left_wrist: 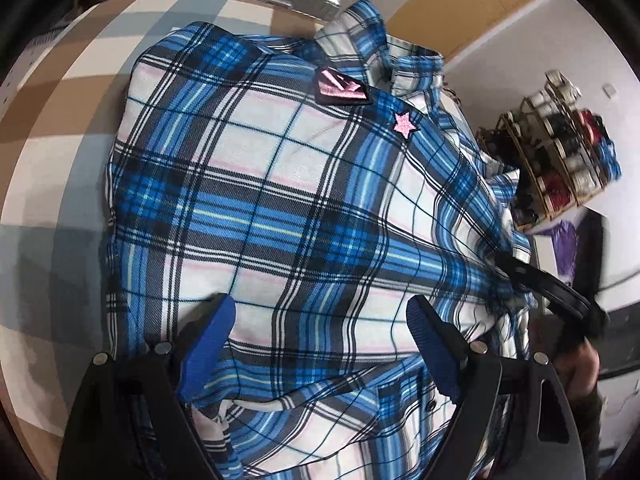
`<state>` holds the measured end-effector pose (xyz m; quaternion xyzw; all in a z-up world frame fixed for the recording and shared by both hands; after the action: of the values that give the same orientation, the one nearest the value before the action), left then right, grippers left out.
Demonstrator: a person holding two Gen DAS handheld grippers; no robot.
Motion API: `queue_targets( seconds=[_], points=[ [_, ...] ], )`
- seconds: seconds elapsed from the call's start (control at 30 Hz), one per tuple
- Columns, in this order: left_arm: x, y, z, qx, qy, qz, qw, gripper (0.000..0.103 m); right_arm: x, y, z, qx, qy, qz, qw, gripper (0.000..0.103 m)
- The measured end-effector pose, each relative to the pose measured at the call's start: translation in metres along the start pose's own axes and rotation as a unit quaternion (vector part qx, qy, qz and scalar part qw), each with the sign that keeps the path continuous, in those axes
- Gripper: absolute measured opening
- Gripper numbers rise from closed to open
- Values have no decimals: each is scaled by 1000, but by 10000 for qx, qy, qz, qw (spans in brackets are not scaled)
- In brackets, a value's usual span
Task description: Fold large clothes
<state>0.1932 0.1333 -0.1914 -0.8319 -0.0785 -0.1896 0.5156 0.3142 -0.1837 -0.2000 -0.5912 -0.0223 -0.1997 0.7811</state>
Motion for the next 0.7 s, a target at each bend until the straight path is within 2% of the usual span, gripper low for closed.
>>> queue_targets(
  seconds=[0.03, 0.1, 0.13, 0.23, 0.33, 0.4, 0.47, 0.53, 0.6, 0.7],
  points=[
    [-2, -3, 0, 26, -57, 47, 10000, 84, 1, 0, 2, -79, -170, -154, 9997, 103],
    [3, -17, 2, -82, -197, -2, 9998, 84, -7, 10, 10, -739, -768, 95, 9943, 103],
    [9, -27, 1, -104, -192, -121, 9997, 84, -8, 10, 14, -910, -970, 76, 9911, 103],
    [31, -42, -18, -51, 265, -368, 9990, 84, 4, -11, 36, -912, -1465, -405, 9842, 103],
    [49, -28, -24, 470, 637, -232, 9966, 84, 23, -18, 40, -1153, -1549, -734, 9784, 103],
    [54, -8, -19, 701, 603, 36, 9957, 84, 28, -6, 36, -1634, -1633, -688, 9705, 103],
    [57, 11, -10, 1094, 530, 204, 9924, 84, 31, 9, 31, -2011, -1679, -572, 9634, 103],
    [56, 29, 0, 1439, 381, 426, 9879, 84, 31, 24, 25, -2122, -1610, -362, 9632, 103],
    [53, 43, 11, 1673, 307, 639, 9834, 85, 36, 28, 23, -2045, -1354, -386, 9687, 103],
    [57, 51, 9, 2011, 549, 585, 9763, 90, 38, 32, 18, -1851, -1195, -365, 9747, 103]
  ],
)
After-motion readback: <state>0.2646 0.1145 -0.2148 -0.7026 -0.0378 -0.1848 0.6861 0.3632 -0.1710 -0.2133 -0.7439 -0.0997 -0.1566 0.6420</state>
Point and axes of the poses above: each gripper's, at about its wrist camera, not at the fingertips, and y roughly the way its jaws point, z to its left, x to its top, the point moved 9 cm from there along y, roughly the way its jaws point, and after that the axes turned 14 degrees about y, right-handed, at the moved point
